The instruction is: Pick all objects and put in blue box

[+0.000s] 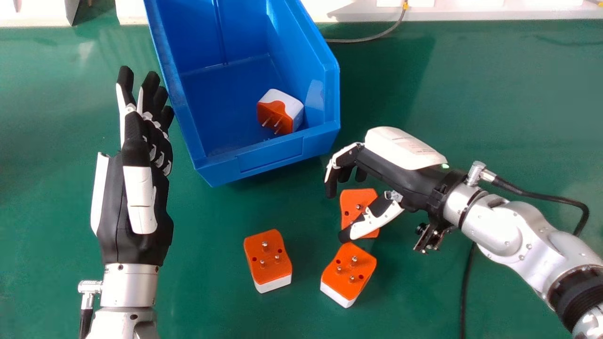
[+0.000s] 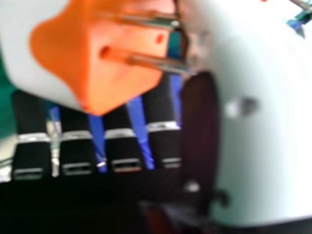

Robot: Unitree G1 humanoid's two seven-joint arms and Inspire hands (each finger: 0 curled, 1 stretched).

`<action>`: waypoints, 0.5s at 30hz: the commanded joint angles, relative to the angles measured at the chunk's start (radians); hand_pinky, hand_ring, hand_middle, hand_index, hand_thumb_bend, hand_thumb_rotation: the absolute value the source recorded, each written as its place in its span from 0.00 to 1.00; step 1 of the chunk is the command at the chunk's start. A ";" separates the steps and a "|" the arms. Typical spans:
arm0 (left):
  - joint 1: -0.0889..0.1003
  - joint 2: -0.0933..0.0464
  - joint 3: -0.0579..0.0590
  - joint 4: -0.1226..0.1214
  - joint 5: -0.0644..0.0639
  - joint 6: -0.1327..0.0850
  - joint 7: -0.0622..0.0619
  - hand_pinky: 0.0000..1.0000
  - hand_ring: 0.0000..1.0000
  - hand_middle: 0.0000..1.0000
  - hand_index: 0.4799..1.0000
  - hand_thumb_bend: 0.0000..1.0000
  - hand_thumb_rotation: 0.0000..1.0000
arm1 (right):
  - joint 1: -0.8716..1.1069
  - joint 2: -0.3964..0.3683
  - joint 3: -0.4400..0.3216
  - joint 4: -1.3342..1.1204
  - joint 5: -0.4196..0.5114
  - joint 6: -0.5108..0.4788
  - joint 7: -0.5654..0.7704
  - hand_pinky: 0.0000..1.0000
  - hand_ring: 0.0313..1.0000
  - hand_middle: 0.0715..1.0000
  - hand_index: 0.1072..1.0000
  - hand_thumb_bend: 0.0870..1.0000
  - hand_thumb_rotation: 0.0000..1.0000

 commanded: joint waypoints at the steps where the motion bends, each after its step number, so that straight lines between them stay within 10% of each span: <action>1: -0.001 0.001 -0.004 -0.017 0.007 -0.010 -0.002 1.00 1.00 1.00 1.00 0.85 1.00 | 0.002 -0.023 0.018 0.027 -0.043 0.027 0.005 0.58 0.65 0.67 0.60 0.76 0.03; 15: -0.001 -0.002 -0.004 -0.018 -0.002 -0.012 -0.006 1.00 1.00 1.00 1.00 0.85 1.00 | -0.010 -0.025 0.032 0.036 -0.076 0.033 -0.025 0.59 0.65 0.69 0.65 0.84 0.00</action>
